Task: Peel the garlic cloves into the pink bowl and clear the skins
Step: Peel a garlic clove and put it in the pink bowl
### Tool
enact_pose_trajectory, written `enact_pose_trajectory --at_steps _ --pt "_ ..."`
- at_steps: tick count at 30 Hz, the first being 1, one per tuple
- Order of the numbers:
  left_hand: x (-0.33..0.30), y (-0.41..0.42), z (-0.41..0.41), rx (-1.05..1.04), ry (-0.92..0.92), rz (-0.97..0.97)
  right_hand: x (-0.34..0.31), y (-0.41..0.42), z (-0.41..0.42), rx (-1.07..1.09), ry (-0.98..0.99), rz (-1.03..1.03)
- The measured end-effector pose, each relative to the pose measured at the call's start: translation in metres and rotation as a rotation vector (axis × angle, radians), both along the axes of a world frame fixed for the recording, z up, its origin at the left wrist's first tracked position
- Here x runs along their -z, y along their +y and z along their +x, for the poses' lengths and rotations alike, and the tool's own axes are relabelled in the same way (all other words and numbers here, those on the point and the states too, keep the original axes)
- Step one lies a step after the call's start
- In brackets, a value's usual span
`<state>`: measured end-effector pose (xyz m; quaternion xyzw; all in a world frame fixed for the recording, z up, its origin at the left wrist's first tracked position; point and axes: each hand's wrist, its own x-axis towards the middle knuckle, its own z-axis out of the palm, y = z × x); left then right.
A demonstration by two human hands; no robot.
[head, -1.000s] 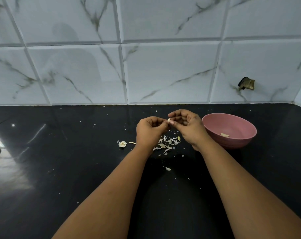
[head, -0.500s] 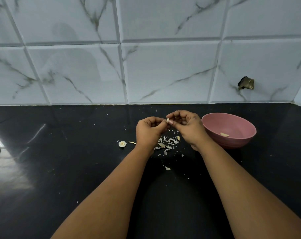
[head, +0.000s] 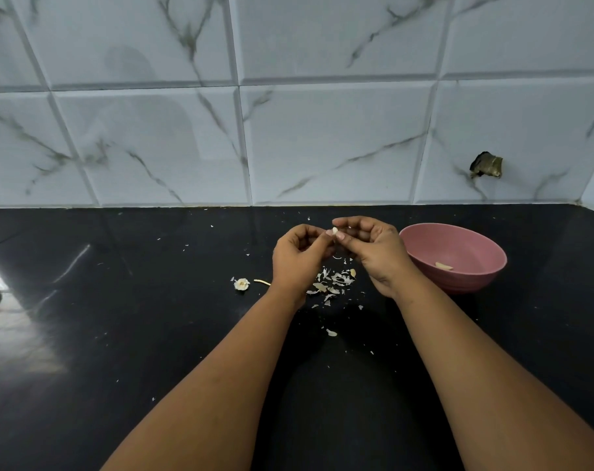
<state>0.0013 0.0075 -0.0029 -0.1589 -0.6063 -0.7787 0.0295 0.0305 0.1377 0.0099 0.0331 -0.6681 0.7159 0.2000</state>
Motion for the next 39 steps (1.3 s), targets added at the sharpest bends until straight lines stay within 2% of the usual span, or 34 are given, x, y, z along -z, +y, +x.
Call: enact_pose_trajectory --at_steps 7,11,14,20,39 --pt "-0.002 -0.0031 -0.0039 0.16 -0.142 0.157 -0.0019 -0.0032 0.0027 -0.057 -0.045 -0.087" --pt "-0.0022 -0.0037 -0.0043 0.184 -0.156 0.175 -0.0026 -0.0045 0.0041 -0.025 -0.03 -0.037" --pt "-0.0018 -0.0045 -0.0041 0.157 -0.125 0.143 -0.0022 -0.0034 0.0029 0.08 -0.021 0.085" --pt "0.0018 -0.0035 -0.0033 0.01 0.07 -0.091 0.0016 0.0007 0.0006 0.244 0.009 0.406" --pt "0.002 -0.0021 -0.0018 0.047 0.056 -0.095 0.0017 0.0032 0.0006 0.299 0.005 0.4"
